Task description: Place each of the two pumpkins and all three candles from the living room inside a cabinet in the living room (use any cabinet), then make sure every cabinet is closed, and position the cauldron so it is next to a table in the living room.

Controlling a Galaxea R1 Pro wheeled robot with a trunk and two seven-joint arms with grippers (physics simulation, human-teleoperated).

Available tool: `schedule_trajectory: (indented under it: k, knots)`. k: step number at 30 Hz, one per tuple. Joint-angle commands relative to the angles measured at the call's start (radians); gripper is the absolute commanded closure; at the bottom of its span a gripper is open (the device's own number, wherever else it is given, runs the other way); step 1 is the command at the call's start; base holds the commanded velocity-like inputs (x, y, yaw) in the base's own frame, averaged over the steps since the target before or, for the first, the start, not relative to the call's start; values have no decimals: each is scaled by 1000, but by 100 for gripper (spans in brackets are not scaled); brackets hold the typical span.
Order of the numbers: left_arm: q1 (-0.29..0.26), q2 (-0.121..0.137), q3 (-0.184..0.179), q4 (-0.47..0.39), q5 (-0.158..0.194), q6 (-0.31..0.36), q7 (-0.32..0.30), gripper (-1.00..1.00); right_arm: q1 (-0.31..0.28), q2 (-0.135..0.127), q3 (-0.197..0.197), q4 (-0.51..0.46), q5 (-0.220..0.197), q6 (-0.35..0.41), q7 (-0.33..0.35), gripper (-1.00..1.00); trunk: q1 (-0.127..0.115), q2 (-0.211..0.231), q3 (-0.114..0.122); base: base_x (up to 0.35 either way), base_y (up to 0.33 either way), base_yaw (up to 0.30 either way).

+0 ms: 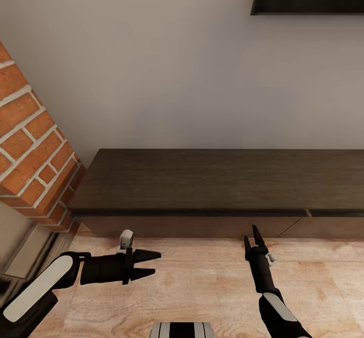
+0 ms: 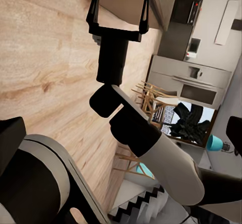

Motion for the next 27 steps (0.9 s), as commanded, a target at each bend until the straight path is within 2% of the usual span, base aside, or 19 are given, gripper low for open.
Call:
schedule_trajectory:
  k: [1, 11, 15, 27]
  knots:
    - [-1, 1, 0, 0, -4, 1, -7, -100, 0, 0, 2, 1, -9, 8, 4, -100, 0, 0, -1, 0, 0, 0]
    - [-1, 1, 45, -2, -4, 1, -9, -100, 0, 0, 2, 1, -6, 17, 11, -100, 0, 0, -1, 0, 0, 0]
    - [-1, 1, 48, -2, -4, 1, -9, -100, 0, 0, 2, 1, -7, 18, 23, -100, 15, -28, -13, 0, 0, 0]
    - [-1, 1, 50, -2, -3, 1, -9, -100, 0, 0, 2, 0, -7, 18, 28, -100, 15, -28, -13, 0, 0, 0]
